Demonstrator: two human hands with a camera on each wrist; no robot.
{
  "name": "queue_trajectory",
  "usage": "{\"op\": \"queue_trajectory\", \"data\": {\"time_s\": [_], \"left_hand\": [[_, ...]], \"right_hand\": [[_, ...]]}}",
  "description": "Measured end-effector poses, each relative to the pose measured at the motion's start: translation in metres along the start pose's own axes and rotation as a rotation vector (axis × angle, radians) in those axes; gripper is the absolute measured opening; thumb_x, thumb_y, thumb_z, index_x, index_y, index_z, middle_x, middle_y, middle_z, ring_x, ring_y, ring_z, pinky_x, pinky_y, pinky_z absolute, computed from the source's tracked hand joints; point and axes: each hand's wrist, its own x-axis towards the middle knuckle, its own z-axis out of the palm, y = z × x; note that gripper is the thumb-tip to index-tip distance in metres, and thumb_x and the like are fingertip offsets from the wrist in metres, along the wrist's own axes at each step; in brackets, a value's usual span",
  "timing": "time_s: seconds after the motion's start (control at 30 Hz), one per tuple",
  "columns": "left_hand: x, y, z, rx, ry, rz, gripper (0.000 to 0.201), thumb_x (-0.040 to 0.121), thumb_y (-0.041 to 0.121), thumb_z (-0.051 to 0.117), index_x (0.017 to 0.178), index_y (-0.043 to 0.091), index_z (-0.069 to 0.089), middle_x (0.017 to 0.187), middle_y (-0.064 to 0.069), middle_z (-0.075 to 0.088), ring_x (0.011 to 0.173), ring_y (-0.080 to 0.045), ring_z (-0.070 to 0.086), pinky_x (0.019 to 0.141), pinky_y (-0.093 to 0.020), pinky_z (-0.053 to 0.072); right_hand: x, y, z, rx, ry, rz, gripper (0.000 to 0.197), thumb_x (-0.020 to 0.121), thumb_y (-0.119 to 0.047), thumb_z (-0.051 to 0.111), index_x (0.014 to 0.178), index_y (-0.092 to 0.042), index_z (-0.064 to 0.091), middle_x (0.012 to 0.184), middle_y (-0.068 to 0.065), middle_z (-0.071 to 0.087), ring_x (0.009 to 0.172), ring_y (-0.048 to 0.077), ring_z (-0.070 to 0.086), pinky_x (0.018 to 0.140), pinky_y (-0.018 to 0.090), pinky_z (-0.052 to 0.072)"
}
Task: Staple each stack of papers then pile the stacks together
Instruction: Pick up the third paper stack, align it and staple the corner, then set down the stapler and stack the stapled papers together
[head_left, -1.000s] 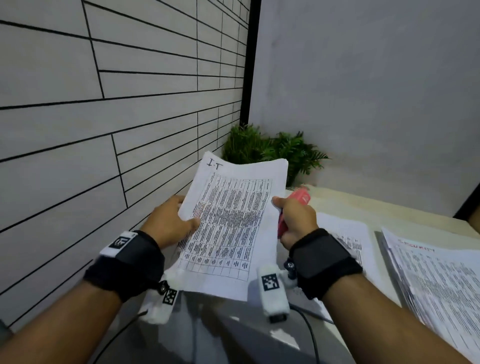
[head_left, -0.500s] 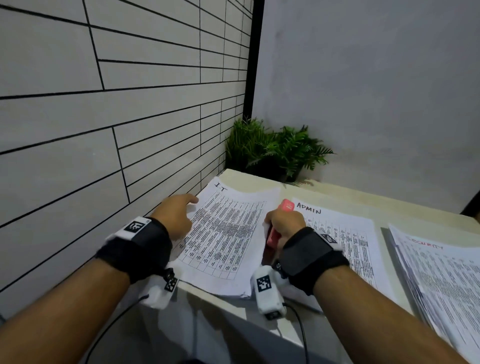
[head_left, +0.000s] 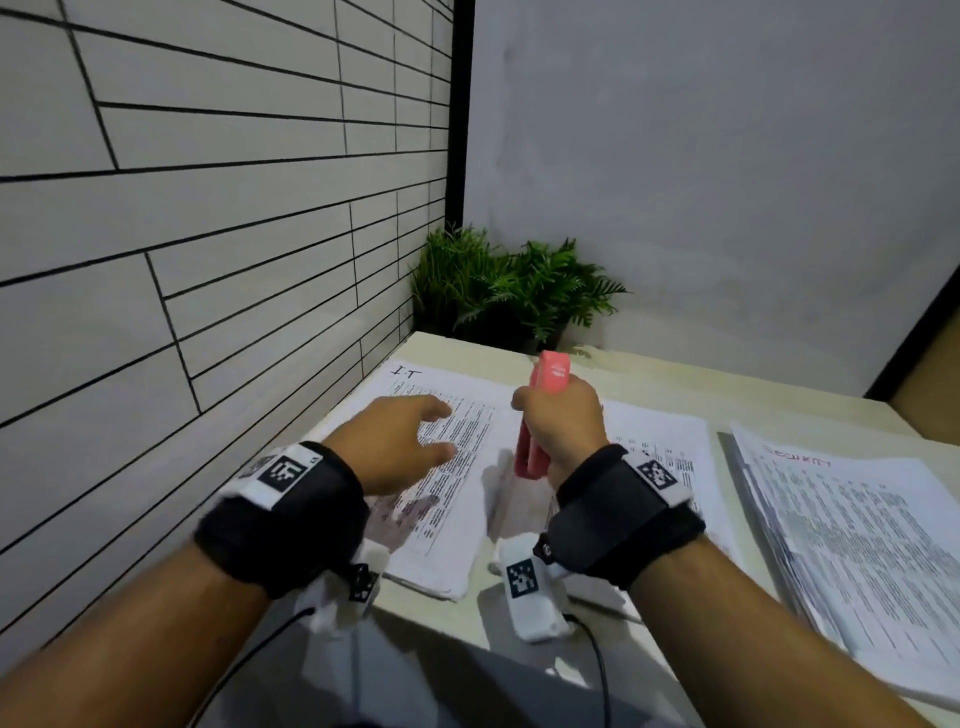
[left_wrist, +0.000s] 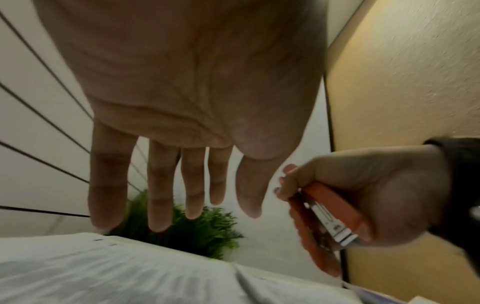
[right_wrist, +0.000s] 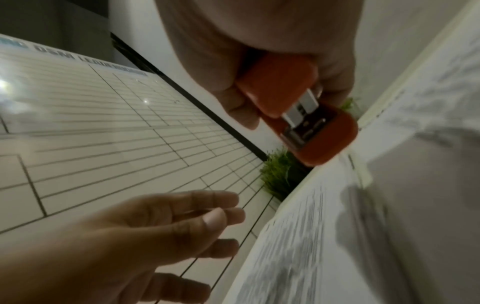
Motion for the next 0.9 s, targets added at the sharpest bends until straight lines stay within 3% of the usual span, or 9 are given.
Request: {"op": "queue_trajectory", "data": {"time_s": [0.1, 0.2, 0.27, 0.33, 0.43, 0.57, 0.67, 0.8, 0.9], "left_hand": [[0.004, 0.035, 0.012, -0.066, -0.069, 0.093, 0.048, 0.088, 0.041, 0.060, 0.133, 0.030, 0.048, 0.132, 0.010, 0.057, 0.106, -0.011, 0.061, 0.093, -0.027, 0.045], [0.011, 0.062, 0.026, -0.077, -0.107, 0.152, 0.047, 0.088, 0.040, 0.061, 0.132, 0.028, 0.049, 0.129, 0.009, 0.060, 0.103, -0.010, 0.062, 0.092, -0.026, 0.045], [0.018, 0.078, 0.033, -0.077, -0.118, 0.168, 0.046, 0.088, 0.038, 0.062, 0.131, 0.025, 0.051, 0.128, 0.007, 0.061, 0.102, -0.010, 0.061, 0.089, -0.023, 0.042], [0.029, 0.091, 0.039, -0.065, -0.124, 0.173, 0.046, 0.088, 0.038, 0.063, 0.130, 0.022, 0.054, 0.126, 0.005, 0.062, 0.102, -0.012, 0.059, 0.089, -0.023, 0.042], [0.046, 0.107, 0.049, -0.045, -0.109, 0.145, 0.046, 0.086, 0.038, 0.064, 0.127, 0.019, 0.056, 0.124, 0.000, 0.064, 0.110, -0.018, 0.059, 0.095, -0.029, 0.043], [0.060, 0.111, 0.063, 0.027, -0.134, 0.077, 0.050, 0.085, 0.039, 0.065, 0.128, 0.016, 0.055, 0.128, -0.004, 0.062, 0.117, -0.021, 0.057, 0.100, -0.032, 0.042], [0.059, 0.118, 0.073, 0.072, -0.174, 0.068, 0.054, 0.085, 0.040, 0.065, 0.131, 0.016, 0.053, 0.133, -0.005, 0.059, 0.121, -0.022, 0.055, 0.103, -0.033, 0.040], [0.048, 0.144, 0.077, 0.068, -0.169, 0.169, 0.053, 0.086, 0.040, 0.063, 0.134, 0.018, 0.051, 0.136, -0.003, 0.056, 0.119, -0.021, 0.056, 0.100, -0.031, 0.040], [0.041, 0.172, 0.079, 0.019, -0.173, 0.261, 0.050, 0.087, 0.041, 0.062, 0.131, 0.021, 0.053, 0.131, 0.003, 0.059, 0.110, -0.015, 0.059, 0.091, -0.026, 0.041]], "right_hand": [[-0.001, -0.007, -0.045, -0.079, -0.022, -0.003, 0.015, 0.079, -0.007, 0.068, 0.081, -0.008, 0.053, 0.073, 0.010, 0.051, 0.062, 0.026, 0.052, 0.058, 0.034, 0.047], [0.003, -0.012, -0.107, -0.238, 0.055, -0.048, 0.029, 0.073, -0.011, 0.080, 0.092, -0.007, 0.059, 0.085, 0.012, 0.062, 0.068, 0.025, 0.062, 0.057, 0.038, 0.057], [0.006, -0.013, -0.152, -0.418, 0.108, -0.123, 0.031, 0.068, -0.016, 0.086, 0.087, -0.013, 0.063, 0.087, 0.006, 0.066, 0.066, 0.017, 0.061, 0.052, 0.029, 0.051], [0.011, -0.011, -0.197, -0.545, 0.171, -0.149, 0.038, 0.067, -0.022, 0.087, 0.099, -0.015, 0.068, 0.090, 0.004, 0.067, 0.062, 0.009, 0.058, 0.047, 0.021, 0.040], [0.020, 0.001, -0.260, -0.621, 0.247, -0.101, 0.041, 0.074, -0.028, 0.082, 0.110, -0.014, 0.070, 0.081, 0.004, 0.069, 0.055, 0.013, 0.058, 0.044, 0.020, 0.039], [0.029, 0.026, -0.332, -0.813, 0.268, 0.039, 0.026, 0.086, -0.021, 0.068, 0.105, -0.003, 0.071, 0.085, 0.013, 0.070, 0.074, 0.028, 0.064, 0.061, 0.030, 0.048], [0.038, 0.051, -0.376, -0.918, 0.336, 0.156, 0.038, 0.088, -0.030, 0.062, 0.108, 0.002, 0.068, 0.101, 0.019, 0.070, 0.096, 0.036, 0.066, 0.084, 0.037, 0.051], [0.044, 0.082, -0.411, -0.997, 0.377, 0.228, 0.048, 0.085, -0.042, 0.064, 0.105, 0.001, 0.068, 0.111, 0.018, 0.070, 0.101, 0.036, 0.064, 0.082, 0.032, 0.047], [0.047, 0.097, -0.427, -0.998, 0.356, 0.275, 0.043, 0.086, -0.037, 0.066, 0.104, 0.001, 0.072, 0.114, 0.018, 0.070, 0.109, 0.035, 0.062, 0.093, 0.034, 0.048]]}}
